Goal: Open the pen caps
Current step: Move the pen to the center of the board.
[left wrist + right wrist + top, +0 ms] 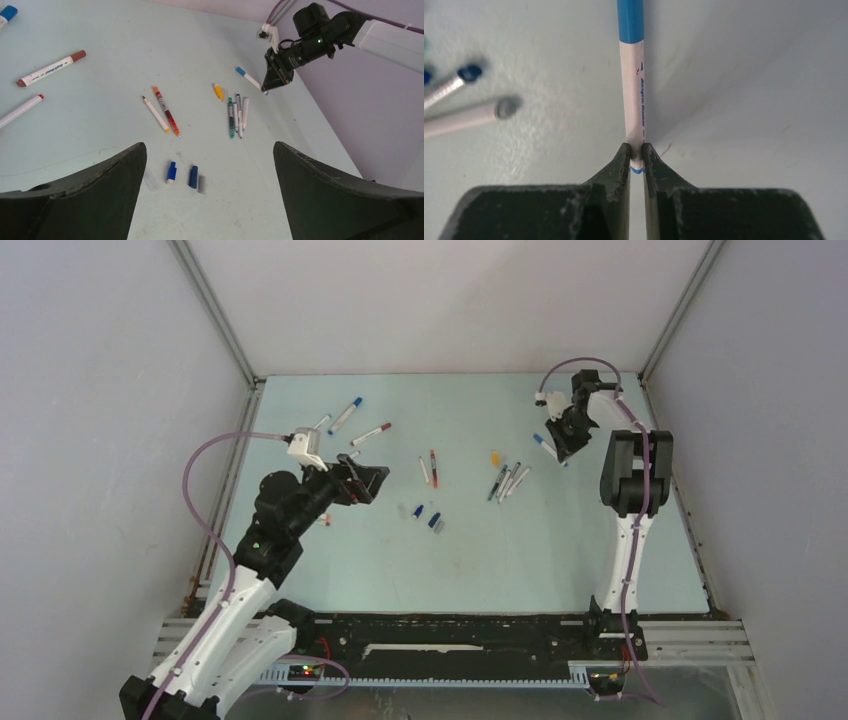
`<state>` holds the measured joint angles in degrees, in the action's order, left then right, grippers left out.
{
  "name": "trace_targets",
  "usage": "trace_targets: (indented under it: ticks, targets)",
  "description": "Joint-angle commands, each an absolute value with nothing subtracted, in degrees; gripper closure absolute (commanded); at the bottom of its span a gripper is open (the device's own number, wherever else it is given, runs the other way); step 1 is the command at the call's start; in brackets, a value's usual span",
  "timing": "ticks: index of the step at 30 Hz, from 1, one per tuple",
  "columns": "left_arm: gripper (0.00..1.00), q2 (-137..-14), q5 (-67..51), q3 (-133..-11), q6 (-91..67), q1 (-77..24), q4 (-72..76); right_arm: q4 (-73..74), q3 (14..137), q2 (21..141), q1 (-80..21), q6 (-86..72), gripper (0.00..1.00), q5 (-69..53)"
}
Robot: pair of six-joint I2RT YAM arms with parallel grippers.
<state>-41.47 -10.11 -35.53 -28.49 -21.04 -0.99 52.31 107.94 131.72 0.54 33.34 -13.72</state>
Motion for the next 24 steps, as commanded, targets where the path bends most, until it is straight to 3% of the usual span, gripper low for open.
trace_targets:
  ticks: [1,7,18,24]
  targets:
    - [0.02,-38.9,-12.1,-34.1,-30.1,-21.0,0.9,52.0,98.7,124.9,2.3,31.0,0.96,-9.1]
    - [0.02,-37.8,-13.3,-33.1,-30.8,-21.0,1.3,49.4,92.8,122.2,2.7,29.8,0.86,-10.1]
    - [0.02,-37.0,-13.7,-32.2,-30.7,-21.0,1.8,51.7,99.2,126.7,2.2,28.1,0.71,-10.7]
    - [0.02,-38.0,-14.7,-32.1,-32.6,-21.0,3.0,53.2,102.6,128.5,1.0,28.5,0.69,-10.3]
